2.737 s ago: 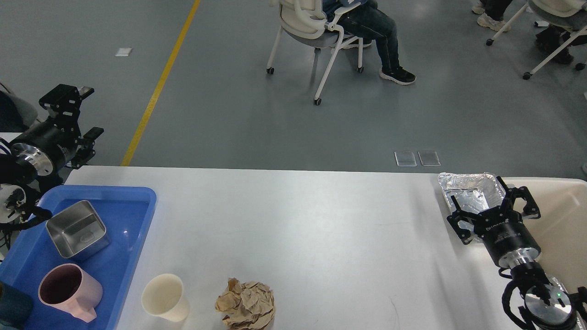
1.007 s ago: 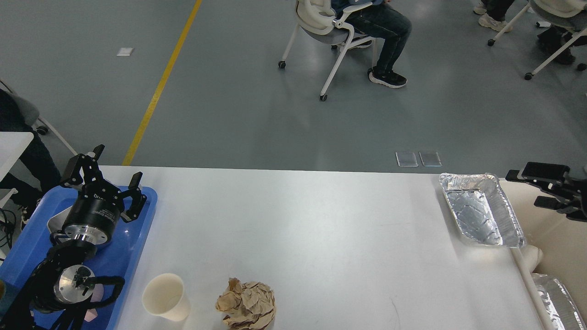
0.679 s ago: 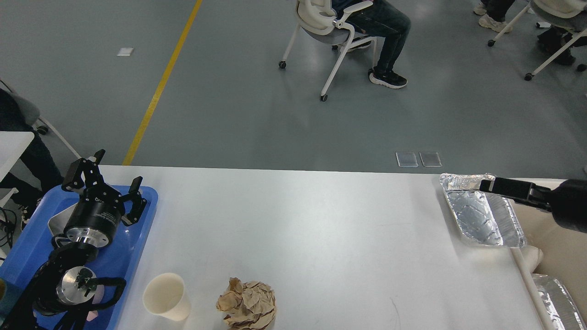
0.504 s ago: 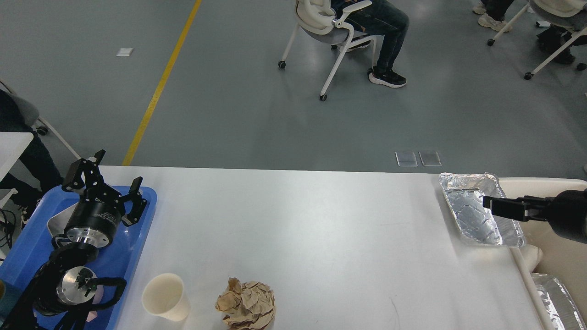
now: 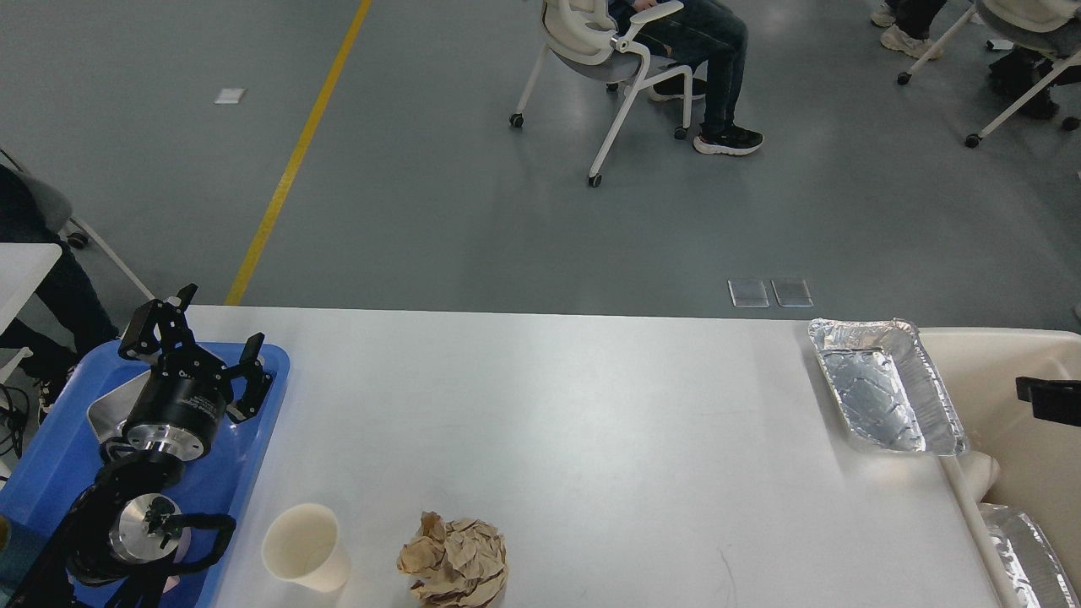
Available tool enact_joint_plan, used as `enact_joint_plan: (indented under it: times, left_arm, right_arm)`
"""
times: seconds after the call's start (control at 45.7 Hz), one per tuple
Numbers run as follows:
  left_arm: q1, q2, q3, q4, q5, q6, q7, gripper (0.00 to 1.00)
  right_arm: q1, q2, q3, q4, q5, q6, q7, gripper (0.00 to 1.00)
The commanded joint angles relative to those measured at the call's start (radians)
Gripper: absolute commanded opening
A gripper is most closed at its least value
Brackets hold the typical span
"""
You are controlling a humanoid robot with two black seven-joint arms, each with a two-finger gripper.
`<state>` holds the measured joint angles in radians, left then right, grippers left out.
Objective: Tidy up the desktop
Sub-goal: 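Lower the right gripper to the foil tray's edge nearest the robot and grasp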
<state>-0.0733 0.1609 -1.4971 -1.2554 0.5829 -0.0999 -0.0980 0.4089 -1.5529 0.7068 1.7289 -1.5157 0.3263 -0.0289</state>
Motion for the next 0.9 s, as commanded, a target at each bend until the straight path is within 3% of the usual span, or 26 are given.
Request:
enact_joint_plan:
  times: [0.0, 0.131, 0.241, 0.307, 0.482, 0.657, 0.766, 0.876]
  left_arm:
    - [0.003, 0.006, 0.000, 0.001, 0.000, 0.011, 0.000, 0.97]
    - [0.010, 0.000, 0.000, -0.001, 0.000, 0.005, -0.011, 0.97]
    - [0.023, 0.000, 0.000, -0.002, 0.000, -0.001, -0.087, 0.97]
    - [0.026, 0.000, 0.002, -0.002, 0.000, -0.001, -0.111, 0.97]
    - [0.024, 0.000, 0.002, -0.001, -0.003, 0.005, -0.098, 0.97]
    - [0.024, 0.005, 0.024, -0.001, -0.003, 0.006, -0.097, 0.97]
    - [0.020, 0.012, 0.084, -0.001, -0.003, 0.008, -0.091, 0.97]
    - [0.015, 0.014, 0.095, -0.001, -0.003, 0.008, -0.052, 0.97]
  right_arm:
    - [-0.002, 0.019, -0.035, 0.000, -0.001, -0.001, 0.000, 1.00]
    - [-0.002, 0.100, -0.067, -0.041, 0.037, -0.006, -0.012, 1.00]
    - [-0.002, 0.178, -0.069, -0.135, 0.185, -0.022, -0.016, 1.00]
    - [-0.005, 0.217, -0.075, -0.181, 0.300, -0.049, -0.020, 1.00]
    - [-0.038, 0.319, -0.200, -0.322, 0.638, -0.202, -0.029, 1.00]
    - [-0.039, 0.448, -0.285, -0.433, 0.744, -0.283, -0.034, 1.00]
    - [-0.039, 0.502, -0.285, -0.439, 0.810, -0.345, -0.058, 1.00]
    - [-0.021, 0.533, -0.283, -0.451, 0.937, -0.362, -0.094, 1.00]
